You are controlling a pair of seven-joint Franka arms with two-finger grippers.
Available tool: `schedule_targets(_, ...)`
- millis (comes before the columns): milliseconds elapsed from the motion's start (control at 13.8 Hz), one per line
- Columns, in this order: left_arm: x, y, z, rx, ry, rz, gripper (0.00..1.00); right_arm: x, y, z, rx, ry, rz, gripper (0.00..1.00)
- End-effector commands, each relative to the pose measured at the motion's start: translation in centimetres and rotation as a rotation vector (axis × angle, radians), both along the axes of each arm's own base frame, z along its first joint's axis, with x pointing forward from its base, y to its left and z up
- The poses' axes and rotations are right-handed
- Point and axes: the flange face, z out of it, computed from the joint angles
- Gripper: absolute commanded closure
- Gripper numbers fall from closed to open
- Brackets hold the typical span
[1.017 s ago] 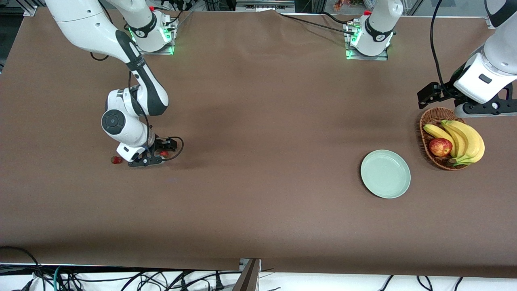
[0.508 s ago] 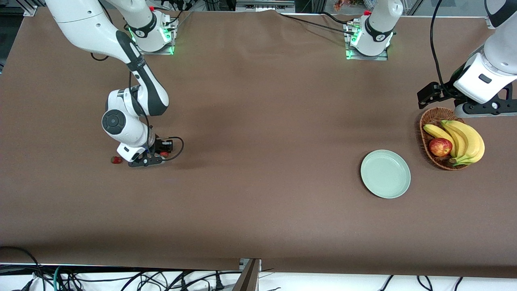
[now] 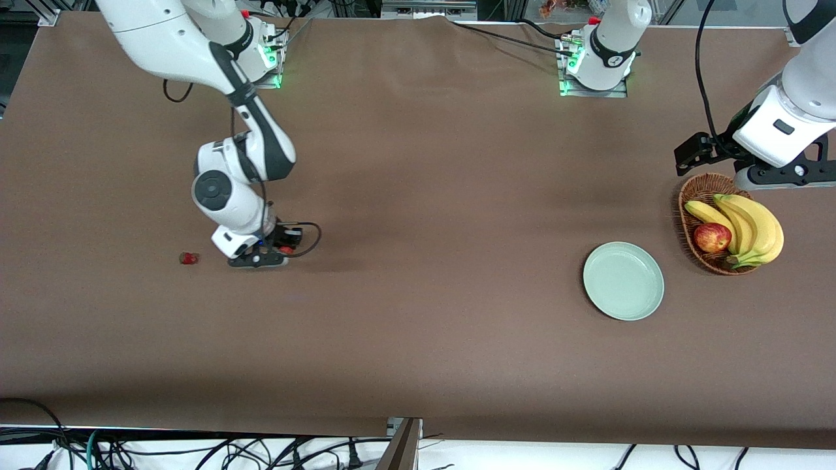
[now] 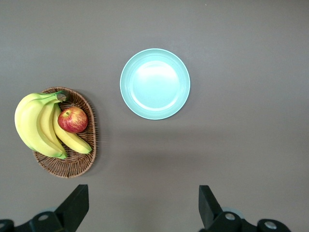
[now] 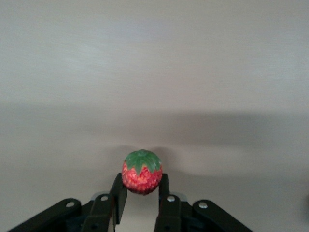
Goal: Collect all strawberries into plate
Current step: 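Carry the strawberry with the right gripper toward the table middle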
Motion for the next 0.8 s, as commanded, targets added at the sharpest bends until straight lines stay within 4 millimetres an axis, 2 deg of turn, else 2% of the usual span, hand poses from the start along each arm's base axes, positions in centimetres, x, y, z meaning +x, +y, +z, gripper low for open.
schedule_targets(0, 0.3, -0.3, 0.4, -0.025, 0.004, 0.000, 0.00, -0.8, 8.1, 1.1, 0.036, -0.030, -0.101, 0.81)
schedule_targets(218, 0.3, -0.3, 0.4, -0.025, 0.004, 0.000, 0.00, -3.4, 19.6, 0.7, 0.089, -0.040, -0.273, 0.80)
schedule_targets(436, 0.3, -0.3, 0.4, -0.025, 0.004, 0.002, 0.00, -7.1, 30.6, -1.4, 0.156, -0.036, -0.417, 0.80)
schedule_targets(581, 0.3, -0.3, 0.4, -0.025, 0.004, 0.002, 0.00, -7.9, 35.4, -1.0, 0.221, -0.052, -0.445, 0.80)
schedule_targets(726, 0.3, -0.4, 0.4, -0.025, 0.004, 0.000, 0.00, -9.0, 38.3, -1.0, 0.256, -0.059, -0.438, 0.80)
